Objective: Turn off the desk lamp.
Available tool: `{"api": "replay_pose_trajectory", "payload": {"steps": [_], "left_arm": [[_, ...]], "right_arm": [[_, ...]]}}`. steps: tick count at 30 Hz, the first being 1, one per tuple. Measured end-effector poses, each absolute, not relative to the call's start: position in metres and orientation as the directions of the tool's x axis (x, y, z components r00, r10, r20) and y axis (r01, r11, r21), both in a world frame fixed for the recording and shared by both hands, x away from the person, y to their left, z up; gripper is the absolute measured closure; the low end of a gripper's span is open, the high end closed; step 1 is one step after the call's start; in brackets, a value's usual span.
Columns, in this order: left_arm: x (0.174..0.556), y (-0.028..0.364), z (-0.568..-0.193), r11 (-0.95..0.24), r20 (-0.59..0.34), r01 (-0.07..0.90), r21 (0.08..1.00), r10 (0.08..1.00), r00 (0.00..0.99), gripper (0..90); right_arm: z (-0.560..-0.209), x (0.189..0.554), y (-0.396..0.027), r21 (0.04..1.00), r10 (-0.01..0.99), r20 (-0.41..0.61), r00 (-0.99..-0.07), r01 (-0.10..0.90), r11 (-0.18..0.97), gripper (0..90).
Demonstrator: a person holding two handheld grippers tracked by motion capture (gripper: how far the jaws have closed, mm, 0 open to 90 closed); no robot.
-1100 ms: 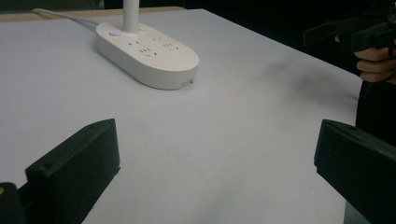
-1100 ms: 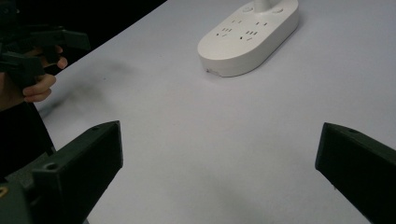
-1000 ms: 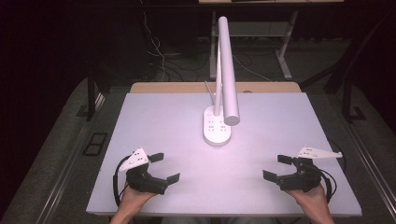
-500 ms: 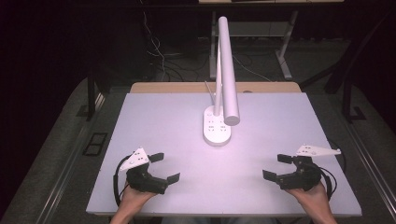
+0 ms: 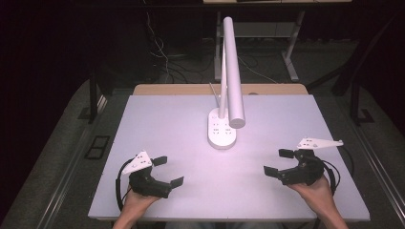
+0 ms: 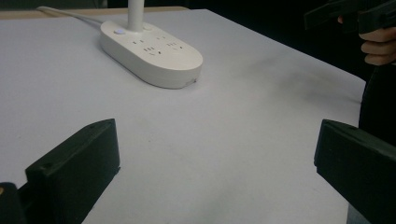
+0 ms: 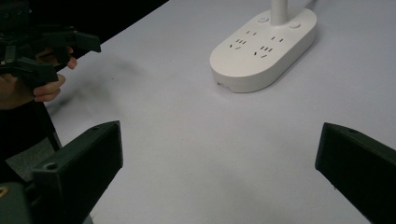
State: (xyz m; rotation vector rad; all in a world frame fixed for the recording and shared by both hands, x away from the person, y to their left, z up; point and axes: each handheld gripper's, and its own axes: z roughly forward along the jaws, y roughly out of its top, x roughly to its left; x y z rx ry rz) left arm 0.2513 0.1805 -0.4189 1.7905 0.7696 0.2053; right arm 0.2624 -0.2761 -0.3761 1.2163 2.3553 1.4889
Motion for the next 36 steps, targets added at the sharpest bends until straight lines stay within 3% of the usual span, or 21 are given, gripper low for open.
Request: {"api": "replay_pose_trajectory", "payload": {"steps": [36], "left_arm": [[0.251,0.182,-0.419,-0.160,-0.233,0.397,0.904,0.593,0.771,0.0]], "right_arm": [[-0.347,0.321,-0.238,0.765,0.636,0.277,-0.720,0.566,0.308,0.7]]}}
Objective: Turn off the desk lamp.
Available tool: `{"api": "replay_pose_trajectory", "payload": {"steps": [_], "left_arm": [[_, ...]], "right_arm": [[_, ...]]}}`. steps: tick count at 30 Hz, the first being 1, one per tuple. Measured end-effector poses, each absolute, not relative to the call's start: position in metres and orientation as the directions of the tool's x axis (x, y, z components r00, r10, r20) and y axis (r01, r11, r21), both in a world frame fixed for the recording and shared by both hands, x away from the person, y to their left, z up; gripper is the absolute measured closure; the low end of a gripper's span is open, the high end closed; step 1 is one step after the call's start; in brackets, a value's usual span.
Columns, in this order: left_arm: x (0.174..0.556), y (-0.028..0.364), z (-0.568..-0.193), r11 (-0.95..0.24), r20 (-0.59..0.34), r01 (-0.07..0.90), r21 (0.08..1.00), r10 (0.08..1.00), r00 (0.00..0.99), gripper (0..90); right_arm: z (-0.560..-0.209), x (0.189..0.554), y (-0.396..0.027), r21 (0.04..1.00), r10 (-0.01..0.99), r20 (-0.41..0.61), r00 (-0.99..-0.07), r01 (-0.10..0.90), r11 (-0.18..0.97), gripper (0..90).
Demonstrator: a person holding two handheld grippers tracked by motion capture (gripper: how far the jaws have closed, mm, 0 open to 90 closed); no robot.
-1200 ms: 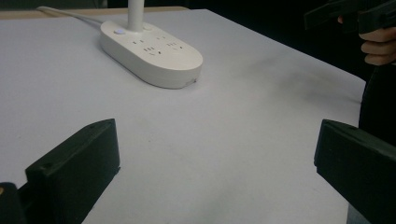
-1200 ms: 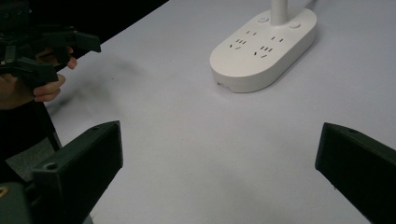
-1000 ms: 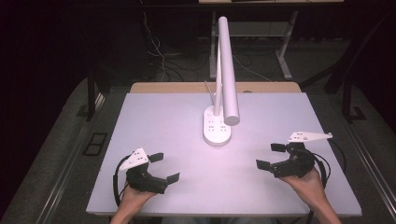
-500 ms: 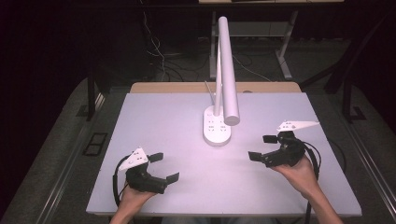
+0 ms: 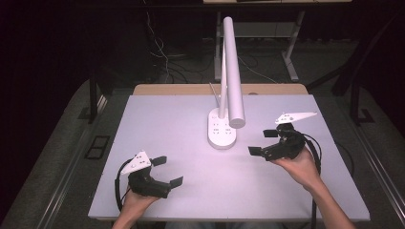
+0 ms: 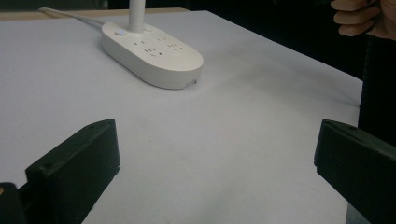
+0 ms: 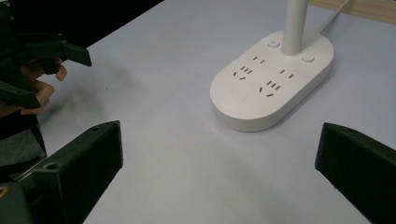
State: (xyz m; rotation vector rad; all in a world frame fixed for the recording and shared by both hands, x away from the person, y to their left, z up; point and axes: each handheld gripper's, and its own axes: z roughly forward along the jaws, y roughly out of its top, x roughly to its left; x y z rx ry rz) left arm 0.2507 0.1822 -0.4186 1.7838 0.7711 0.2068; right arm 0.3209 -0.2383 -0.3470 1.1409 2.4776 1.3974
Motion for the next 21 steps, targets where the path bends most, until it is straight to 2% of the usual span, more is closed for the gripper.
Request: {"api": "replay_pose_trajectory", "payload": {"steps": [21], "left_arm": [[0.251,0.184,-0.418,-0.154,-0.236,0.398,0.904,0.595,0.768,0.0]], "right_arm": [[-0.345,0.361,-0.219,0.747,0.634,0.267,-0.726,0.571,0.340,0.8]]}}
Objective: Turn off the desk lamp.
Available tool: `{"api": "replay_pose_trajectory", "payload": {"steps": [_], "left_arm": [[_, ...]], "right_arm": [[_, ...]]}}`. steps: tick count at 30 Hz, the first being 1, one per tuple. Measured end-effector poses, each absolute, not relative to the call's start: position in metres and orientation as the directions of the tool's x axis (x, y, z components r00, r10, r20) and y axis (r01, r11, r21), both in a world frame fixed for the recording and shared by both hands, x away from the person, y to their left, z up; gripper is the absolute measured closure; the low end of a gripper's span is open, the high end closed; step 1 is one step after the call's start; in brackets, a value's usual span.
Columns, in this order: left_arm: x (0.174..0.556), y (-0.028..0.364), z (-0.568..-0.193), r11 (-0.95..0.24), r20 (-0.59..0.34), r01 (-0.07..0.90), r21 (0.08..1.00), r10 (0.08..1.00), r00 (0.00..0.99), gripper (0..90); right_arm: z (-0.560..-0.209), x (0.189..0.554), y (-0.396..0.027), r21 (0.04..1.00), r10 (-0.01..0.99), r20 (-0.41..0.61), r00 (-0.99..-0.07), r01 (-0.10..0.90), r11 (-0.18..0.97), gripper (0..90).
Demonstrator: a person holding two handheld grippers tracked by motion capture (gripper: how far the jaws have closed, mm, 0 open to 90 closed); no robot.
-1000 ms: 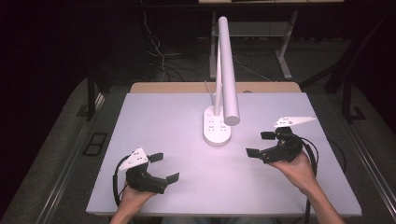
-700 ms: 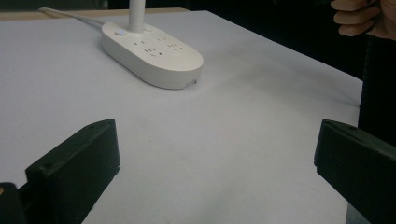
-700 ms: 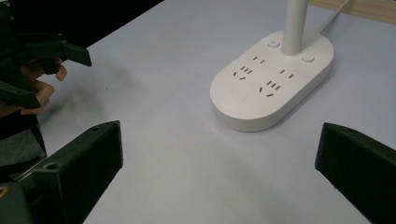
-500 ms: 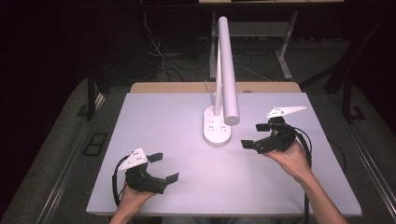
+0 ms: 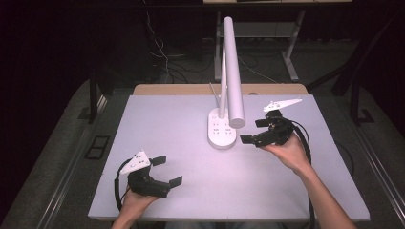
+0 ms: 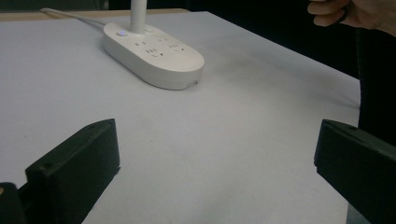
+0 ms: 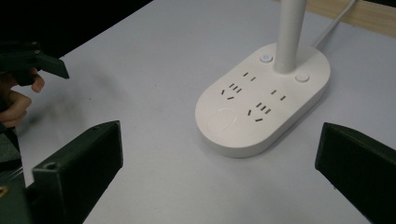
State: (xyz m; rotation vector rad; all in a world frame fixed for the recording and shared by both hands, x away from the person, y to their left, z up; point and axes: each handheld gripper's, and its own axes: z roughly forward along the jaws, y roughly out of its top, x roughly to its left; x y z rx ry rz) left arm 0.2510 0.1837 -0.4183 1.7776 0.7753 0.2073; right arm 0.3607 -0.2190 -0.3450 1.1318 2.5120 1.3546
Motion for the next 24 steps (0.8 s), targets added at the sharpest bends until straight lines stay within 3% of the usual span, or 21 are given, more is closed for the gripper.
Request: {"api": "replay_pose_trajectory", "payload": {"steps": [14,16,24], "left_arm": [[0.251,0.184,-0.418,-0.154,-0.237,0.398,0.904,0.594,0.769,0.0],[0.251,0.184,-0.418,-0.154,-0.237,0.398,0.904,0.594,0.768,0.0],[0.252,0.183,-0.419,-0.158,-0.234,0.397,0.904,0.594,0.770,0.0]], "right_arm": [[-0.344,0.392,-0.205,0.740,0.632,0.269,-0.727,0.576,0.347,0.8],[-0.344,0.398,-0.205,0.749,0.625,0.271,-0.732,0.569,0.341,6.2],[-0.343,0.417,-0.204,0.739,0.643,0.275,-0.714,0.585,0.334,7.7]]}}
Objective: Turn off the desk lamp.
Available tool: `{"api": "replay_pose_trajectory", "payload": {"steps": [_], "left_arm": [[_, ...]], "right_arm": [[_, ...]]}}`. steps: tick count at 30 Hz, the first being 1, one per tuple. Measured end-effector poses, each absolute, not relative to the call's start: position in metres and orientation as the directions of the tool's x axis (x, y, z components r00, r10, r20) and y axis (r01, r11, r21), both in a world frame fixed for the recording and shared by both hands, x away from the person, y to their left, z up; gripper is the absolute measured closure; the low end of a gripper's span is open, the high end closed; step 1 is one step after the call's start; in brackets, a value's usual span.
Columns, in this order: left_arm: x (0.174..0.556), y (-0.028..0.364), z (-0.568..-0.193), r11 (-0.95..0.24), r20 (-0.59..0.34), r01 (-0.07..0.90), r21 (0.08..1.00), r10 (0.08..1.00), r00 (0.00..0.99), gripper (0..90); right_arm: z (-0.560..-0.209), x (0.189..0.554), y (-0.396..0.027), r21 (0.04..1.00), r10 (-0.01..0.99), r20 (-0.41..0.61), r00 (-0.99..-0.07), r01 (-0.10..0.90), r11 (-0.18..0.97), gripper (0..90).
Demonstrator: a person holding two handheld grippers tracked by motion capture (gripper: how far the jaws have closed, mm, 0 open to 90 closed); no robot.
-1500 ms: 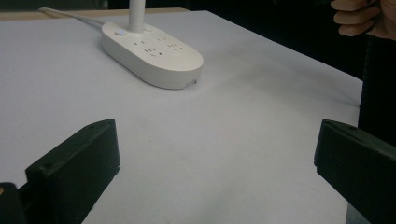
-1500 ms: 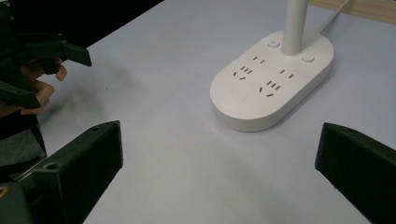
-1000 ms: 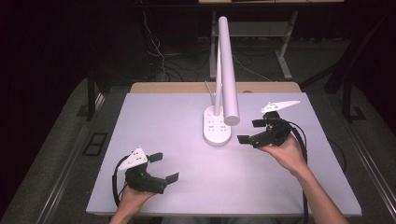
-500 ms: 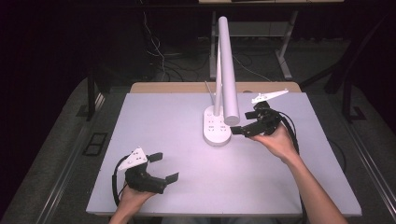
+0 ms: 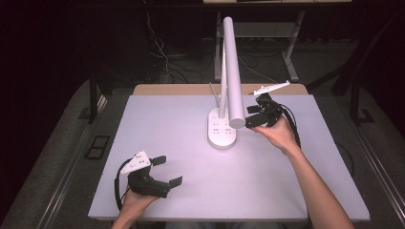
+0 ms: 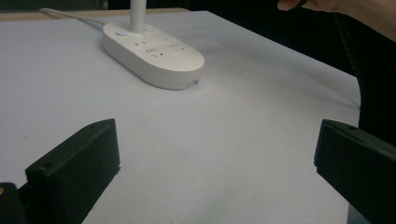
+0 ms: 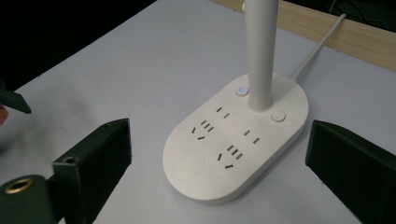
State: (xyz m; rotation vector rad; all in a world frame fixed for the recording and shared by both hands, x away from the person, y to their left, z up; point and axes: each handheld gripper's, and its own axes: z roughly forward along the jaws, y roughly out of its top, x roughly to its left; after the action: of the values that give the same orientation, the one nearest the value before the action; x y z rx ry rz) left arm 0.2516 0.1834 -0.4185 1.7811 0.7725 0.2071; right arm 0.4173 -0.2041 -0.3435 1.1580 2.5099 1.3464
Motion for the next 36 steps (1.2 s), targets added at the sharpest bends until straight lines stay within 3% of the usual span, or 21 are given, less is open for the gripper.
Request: {"api": "replay_pose_trajectory", "payload": {"steps": [2,26,36], "left_arm": [[0.252,0.184,-0.418,-0.154,-0.236,0.397,0.905,0.596,0.768,0.0],[0.252,0.186,-0.418,-0.154,-0.237,0.397,0.905,0.593,0.769,0.0],[0.252,0.187,-0.418,-0.142,-0.243,0.398,0.906,0.595,0.766,0.0]], "right_arm": [[-0.343,0.422,-0.205,0.744,0.638,0.282,-0.716,0.584,0.326,14.7],[-0.366,0.461,-0.204,0.728,0.670,0.321,-0.669,0.627,0.277,48.4],[-0.378,0.473,-0.201,0.721,0.671,0.337,-0.660,0.639,0.266,71.5]]}}
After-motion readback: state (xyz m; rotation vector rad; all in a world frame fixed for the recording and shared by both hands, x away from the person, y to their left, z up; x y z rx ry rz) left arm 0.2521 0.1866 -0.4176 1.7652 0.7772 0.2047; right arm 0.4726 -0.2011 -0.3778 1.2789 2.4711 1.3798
